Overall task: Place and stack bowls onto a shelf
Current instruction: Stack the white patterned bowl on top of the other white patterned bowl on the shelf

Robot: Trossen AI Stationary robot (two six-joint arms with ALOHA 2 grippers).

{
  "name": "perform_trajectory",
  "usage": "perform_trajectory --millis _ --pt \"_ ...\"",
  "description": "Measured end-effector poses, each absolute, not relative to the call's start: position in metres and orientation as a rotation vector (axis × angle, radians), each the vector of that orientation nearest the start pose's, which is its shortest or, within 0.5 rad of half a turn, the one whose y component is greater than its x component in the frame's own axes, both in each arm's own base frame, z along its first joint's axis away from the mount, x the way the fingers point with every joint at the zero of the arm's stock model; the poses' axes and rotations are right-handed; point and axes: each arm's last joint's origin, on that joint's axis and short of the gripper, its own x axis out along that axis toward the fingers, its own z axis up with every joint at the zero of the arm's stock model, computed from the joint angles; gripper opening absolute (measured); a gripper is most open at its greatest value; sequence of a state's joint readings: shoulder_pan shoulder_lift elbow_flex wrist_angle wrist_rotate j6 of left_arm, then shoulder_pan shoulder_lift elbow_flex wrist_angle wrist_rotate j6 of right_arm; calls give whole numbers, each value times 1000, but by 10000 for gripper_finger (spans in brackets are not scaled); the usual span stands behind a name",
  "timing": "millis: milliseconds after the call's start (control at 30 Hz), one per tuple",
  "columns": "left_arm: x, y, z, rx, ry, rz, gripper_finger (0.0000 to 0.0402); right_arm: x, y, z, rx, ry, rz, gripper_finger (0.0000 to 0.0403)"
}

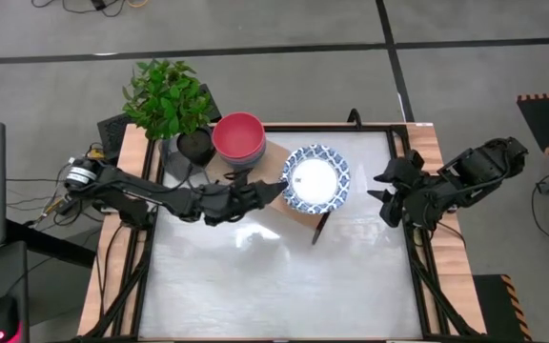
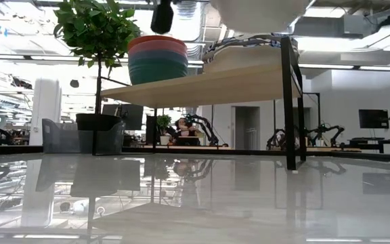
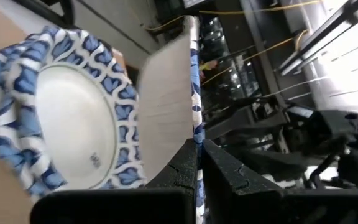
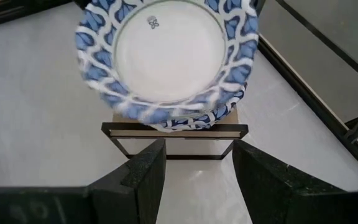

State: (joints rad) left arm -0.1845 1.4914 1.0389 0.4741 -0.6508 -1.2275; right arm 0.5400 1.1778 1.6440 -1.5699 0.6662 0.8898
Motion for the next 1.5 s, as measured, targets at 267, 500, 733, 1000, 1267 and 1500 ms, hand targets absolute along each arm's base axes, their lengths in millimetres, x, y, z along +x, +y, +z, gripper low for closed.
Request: perform_trajectory --millis 267,500,733,1000,1267,1500 --pt "346 -35 300 -1208 -278 430 0 139 63 430 203 758 -486 210" --pt "343 -32 287 -1246 -250 470 0 139 63 430 204 759 -486 210" --pt "340 -31 278 -1290 -287 472 0 139 63 430 203 760 -485 210" --pt "339 -31 275 -1303 -281 500 21 139 63 430 205 764 -481 210" --pt "339 -33 274 -1303 -259 495 126 139 63 430 206 767 -479 210" --pt "340 -36 275 -1326 -172 388 206 139 63 430 199 768 -476 210"
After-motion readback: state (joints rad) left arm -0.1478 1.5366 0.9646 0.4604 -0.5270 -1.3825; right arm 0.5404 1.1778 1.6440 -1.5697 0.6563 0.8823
